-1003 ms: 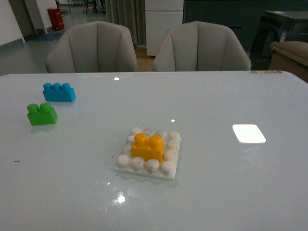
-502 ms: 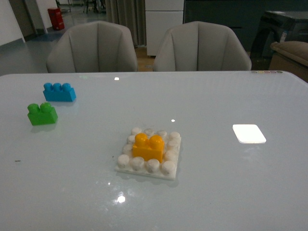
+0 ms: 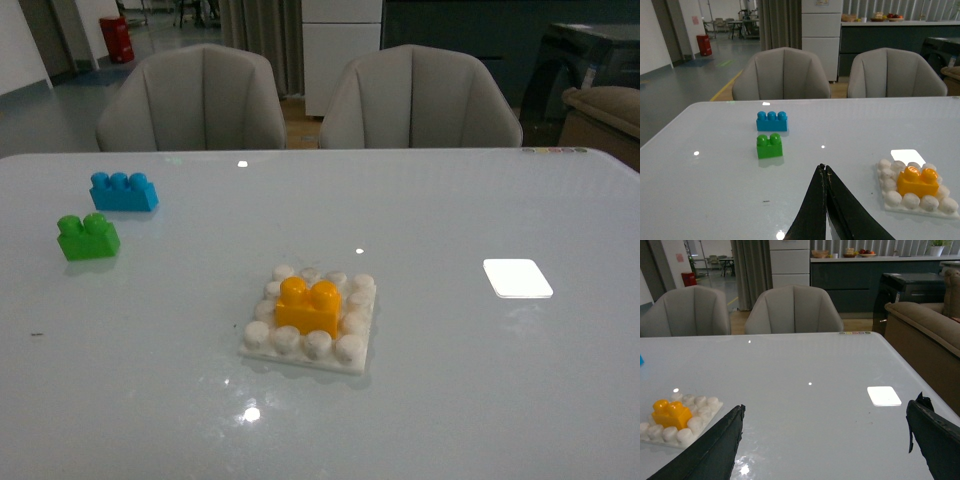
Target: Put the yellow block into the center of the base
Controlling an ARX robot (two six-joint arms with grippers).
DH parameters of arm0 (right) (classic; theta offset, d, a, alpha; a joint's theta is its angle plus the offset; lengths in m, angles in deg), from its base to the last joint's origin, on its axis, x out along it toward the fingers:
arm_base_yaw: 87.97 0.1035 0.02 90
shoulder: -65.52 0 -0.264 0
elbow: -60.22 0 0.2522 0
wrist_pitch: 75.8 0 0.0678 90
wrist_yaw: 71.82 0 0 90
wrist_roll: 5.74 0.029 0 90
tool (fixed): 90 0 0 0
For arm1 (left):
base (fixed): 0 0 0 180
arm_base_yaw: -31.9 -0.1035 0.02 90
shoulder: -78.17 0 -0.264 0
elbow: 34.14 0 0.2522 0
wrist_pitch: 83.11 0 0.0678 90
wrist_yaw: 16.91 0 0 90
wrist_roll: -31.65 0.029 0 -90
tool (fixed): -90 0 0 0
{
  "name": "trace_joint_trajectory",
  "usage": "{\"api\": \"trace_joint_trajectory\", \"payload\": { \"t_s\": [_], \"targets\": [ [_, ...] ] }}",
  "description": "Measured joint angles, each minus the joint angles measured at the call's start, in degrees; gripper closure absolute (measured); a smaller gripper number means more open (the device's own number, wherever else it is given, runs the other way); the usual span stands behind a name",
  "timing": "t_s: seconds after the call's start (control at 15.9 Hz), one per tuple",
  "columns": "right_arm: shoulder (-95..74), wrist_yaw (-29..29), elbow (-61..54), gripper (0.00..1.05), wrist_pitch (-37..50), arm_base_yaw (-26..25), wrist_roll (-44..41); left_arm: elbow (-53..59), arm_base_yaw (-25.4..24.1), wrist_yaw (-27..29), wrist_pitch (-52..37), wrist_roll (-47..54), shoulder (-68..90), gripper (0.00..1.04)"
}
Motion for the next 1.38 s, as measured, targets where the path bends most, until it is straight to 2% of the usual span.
{"api": "trace_joint_trajectory", "payload": {
  "t_s": [0.25, 0.31, 0.38, 0.82, 0.88, 1.32, 1.38],
  "targets": [
    [0.00, 0.00, 0.00, 0.06, 0.00, 0.00, 0.00, 0.00, 0.00, 0.00, 4.07, 0.00, -3.91, 1.03],
    [0.00, -0.02, 0.00, 0.06, 0.00, 0.00, 0.00, -0.09, 0.00, 0.02, 6.60, 0.00, -5.49, 1.03],
    [0.00, 0.00, 0.00, 0.06, -0.02, 0.00, 0.02, -0.02, 0.00, -0.07, 14.93, 0.00, -11.61, 1.03],
    [0.00, -0.02, 0.00, 0.06, 0.02, 0.00, 0.00, -0.02, 0.00, -0.02, 14.34, 0.00, -13.35, 1.03],
    [0.00, -0.02, 0.00, 0.06, 0.02, 0.00, 0.00, -0.02, 0.00, -0.02, 14.34, 0.00, -13.35, 0.96],
    [0.00, -0.02, 0.00, 0.06, 0.02, 0.00, 0.00, -0.02, 0.00, 0.00, 14.34, 0.00, -13.35, 0.09],
    [0.00, -0.02, 0.00, 0.06, 0.02, 0.00, 0.00, -0.02, 0.00, -0.02, 14.34, 0.07, -13.35, 0.05]
  ]
}}
